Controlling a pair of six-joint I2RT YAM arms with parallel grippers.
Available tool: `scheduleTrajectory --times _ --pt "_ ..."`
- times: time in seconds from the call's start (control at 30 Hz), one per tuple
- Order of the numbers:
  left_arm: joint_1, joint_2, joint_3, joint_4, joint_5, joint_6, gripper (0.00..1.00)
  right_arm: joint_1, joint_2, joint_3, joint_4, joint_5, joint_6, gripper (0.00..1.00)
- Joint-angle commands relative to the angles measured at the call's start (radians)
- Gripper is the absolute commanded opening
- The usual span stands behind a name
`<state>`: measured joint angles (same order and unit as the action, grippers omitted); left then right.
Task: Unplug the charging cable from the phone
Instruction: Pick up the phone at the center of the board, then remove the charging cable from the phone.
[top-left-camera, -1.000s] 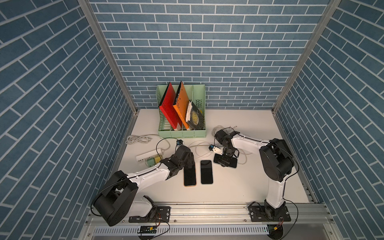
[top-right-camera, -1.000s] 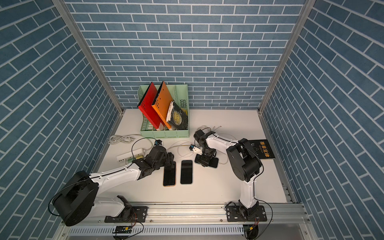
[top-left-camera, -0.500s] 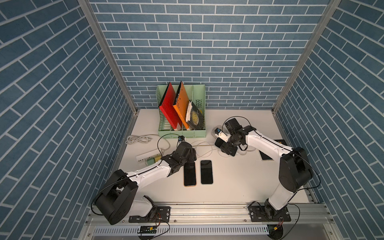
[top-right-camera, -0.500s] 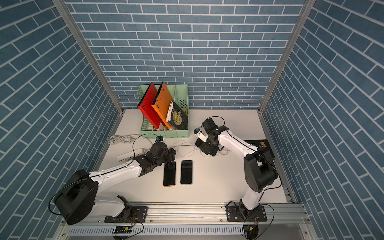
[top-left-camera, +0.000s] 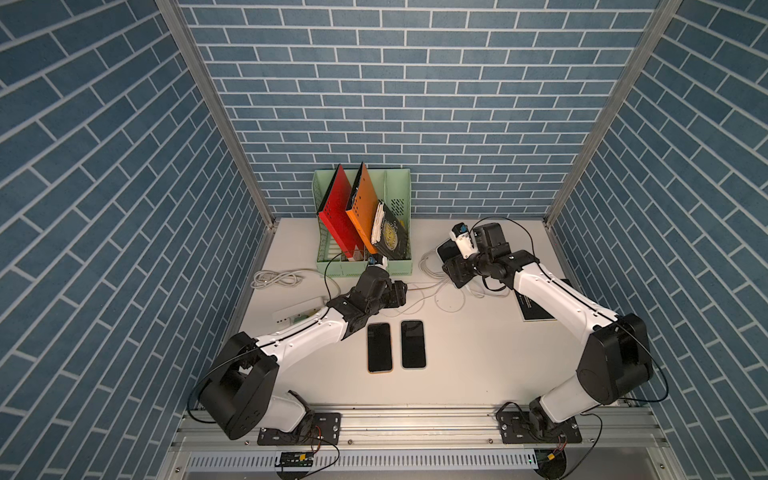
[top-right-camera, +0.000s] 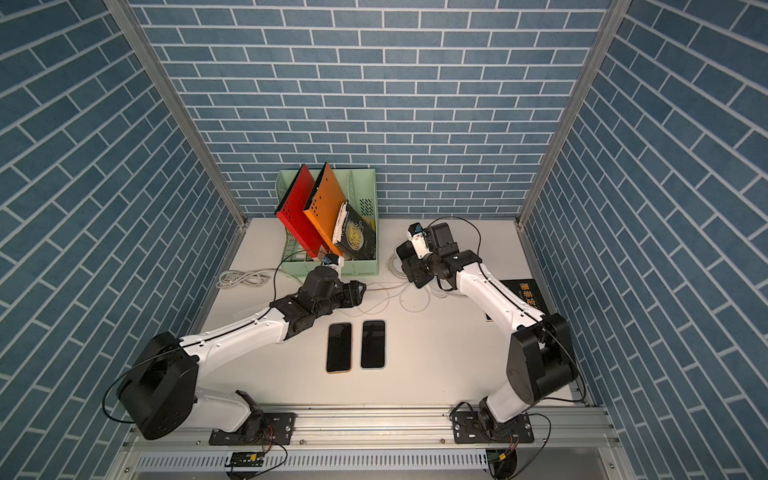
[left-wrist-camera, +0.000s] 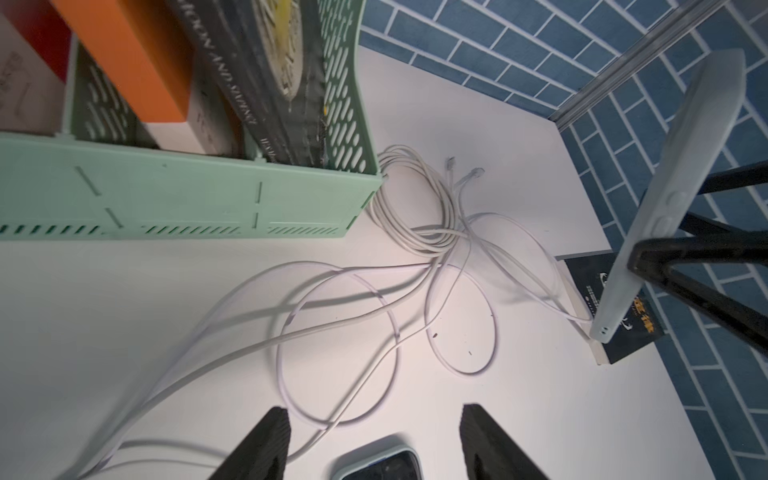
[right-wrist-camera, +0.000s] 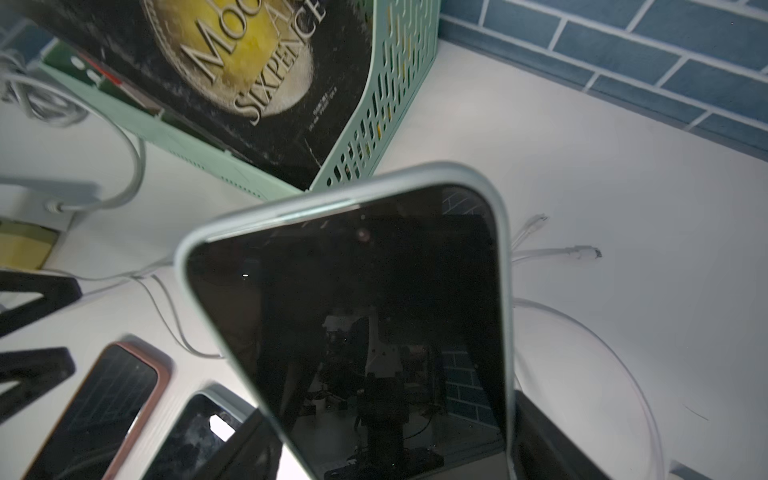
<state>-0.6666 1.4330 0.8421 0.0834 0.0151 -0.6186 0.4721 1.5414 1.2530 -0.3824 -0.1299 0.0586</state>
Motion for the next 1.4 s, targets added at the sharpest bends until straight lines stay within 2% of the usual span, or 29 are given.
scheduleTrajectory --times 0.0,0.2,0.33,0.7,1.07,1.37 --pt "-0.024 0.039 0.050 0.079 0.091 0.039 0.69 -0.027 -0.080 -0.048 0.185 -0.033 0.184 0.34" --pt "-0.092 0.131 0.121 0.168 0.159 0.069 0.66 -0.082 -0.180 -0.183 0.344 -0.050 0.393 0.32" --pt "-0.131 0.201 0.156 0.228 0.200 0.070 0.63 -0.106 -0.234 -0.243 0.405 -0.026 0.473 0.32" --pt "-0.196 0.333 0.215 0.382 0.273 0.075 0.59 -0.131 -0.320 -0.313 0.450 0.040 0.585 0.30" --pt "-0.218 0.419 0.292 0.422 0.253 0.089 0.60 -0.147 -0.346 -0.336 0.480 0.026 0.637 0.29" --pt "-0.222 0.481 0.358 0.403 0.245 0.107 0.50 -0.153 -0.354 -0.343 0.503 0.005 0.669 0.29"
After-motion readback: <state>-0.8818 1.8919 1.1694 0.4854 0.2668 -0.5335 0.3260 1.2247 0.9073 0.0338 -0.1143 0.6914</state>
